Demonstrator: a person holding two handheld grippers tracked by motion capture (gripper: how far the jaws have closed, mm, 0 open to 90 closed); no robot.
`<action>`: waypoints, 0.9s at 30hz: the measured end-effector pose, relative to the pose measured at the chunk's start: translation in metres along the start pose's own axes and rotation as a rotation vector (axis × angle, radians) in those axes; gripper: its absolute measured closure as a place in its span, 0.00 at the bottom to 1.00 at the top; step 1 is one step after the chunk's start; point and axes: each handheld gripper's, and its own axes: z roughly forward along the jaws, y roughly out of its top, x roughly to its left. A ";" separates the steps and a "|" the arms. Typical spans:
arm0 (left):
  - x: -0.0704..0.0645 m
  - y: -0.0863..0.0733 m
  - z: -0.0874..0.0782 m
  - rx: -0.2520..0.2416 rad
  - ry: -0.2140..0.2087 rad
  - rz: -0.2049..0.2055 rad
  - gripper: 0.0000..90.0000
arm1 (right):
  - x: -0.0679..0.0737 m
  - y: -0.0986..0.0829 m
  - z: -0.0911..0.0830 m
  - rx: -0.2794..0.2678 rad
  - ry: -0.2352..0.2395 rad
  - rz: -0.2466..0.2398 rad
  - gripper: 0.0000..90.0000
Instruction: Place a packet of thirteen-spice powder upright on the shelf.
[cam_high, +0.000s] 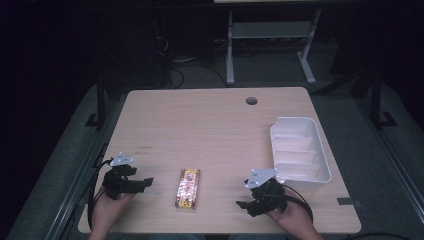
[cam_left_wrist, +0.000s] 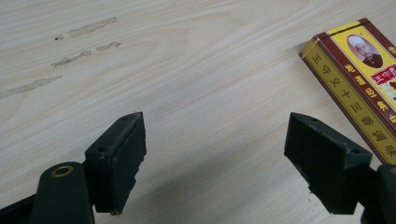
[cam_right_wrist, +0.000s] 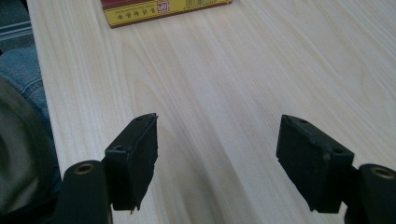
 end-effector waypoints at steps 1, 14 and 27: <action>0.000 0.000 0.000 0.002 -0.001 -0.001 0.23 | 0.000 0.000 0.000 0.000 0.000 0.001 0.31; 0.000 0.000 0.000 -0.002 -0.007 -0.003 0.23 | 0.002 0.001 0.004 0.006 0.007 0.001 0.30; 0.000 0.000 0.000 -0.004 -0.007 -0.004 0.23 | 0.004 0.003 0.006 0.006 0.014 0.001 0.31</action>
